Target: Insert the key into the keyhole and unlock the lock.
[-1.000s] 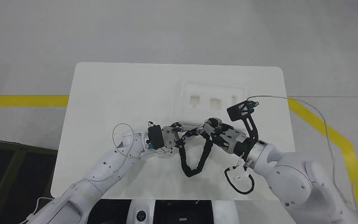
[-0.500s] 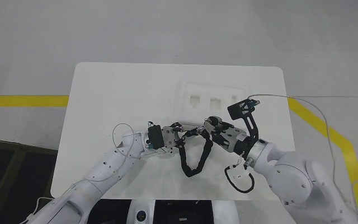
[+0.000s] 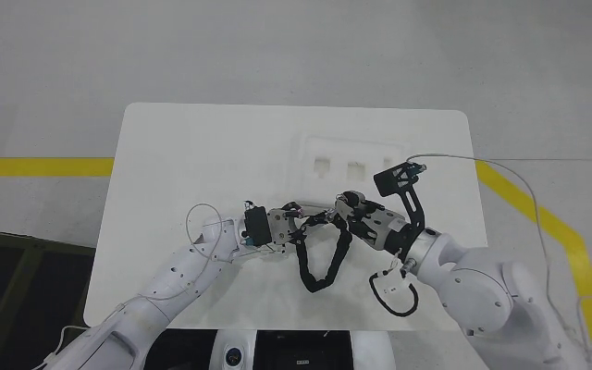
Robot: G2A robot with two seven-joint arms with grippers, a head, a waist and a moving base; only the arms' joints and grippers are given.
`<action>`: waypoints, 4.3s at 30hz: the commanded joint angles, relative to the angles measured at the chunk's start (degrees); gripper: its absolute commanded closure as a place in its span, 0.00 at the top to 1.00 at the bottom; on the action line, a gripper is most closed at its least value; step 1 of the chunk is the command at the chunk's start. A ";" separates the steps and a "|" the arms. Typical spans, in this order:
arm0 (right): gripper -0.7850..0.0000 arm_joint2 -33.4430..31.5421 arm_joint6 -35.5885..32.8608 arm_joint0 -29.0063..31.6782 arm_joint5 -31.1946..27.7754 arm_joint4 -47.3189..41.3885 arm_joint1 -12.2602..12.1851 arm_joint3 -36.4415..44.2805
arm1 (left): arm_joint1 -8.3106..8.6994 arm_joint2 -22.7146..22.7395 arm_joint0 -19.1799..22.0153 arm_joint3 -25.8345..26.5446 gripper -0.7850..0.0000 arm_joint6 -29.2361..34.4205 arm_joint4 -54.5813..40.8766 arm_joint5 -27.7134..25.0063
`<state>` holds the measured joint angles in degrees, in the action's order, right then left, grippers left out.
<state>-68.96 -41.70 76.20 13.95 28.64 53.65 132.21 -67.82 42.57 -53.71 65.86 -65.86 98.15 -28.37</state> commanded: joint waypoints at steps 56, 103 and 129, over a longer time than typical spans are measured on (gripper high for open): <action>0.38 0.92 -5.47 -2.35 -1.43 -2.64 2.13 -4.02 | 0.09 4.01 -3.62 3.78 0.00 3.46 -2.81 -1.81; 0.00 -7.65 -7.49 0.81 -7.48 0.58 1.65 -1.92 | 0.37 5.71 -5.27 3.65 0.00 7.10 -4.17 -6.77; 0.00 -4.37 -8.00 -1.17 -5.71 2.29 2.32 -1.71 | 0.15 5.78 -5.32 3.55 0.00 7.04 -4.86 -7.31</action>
<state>-73.50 -49.65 75.09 8.18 30.81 55.94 130.54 -67.67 48.32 -59.02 69.34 -58.78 93.31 -35.65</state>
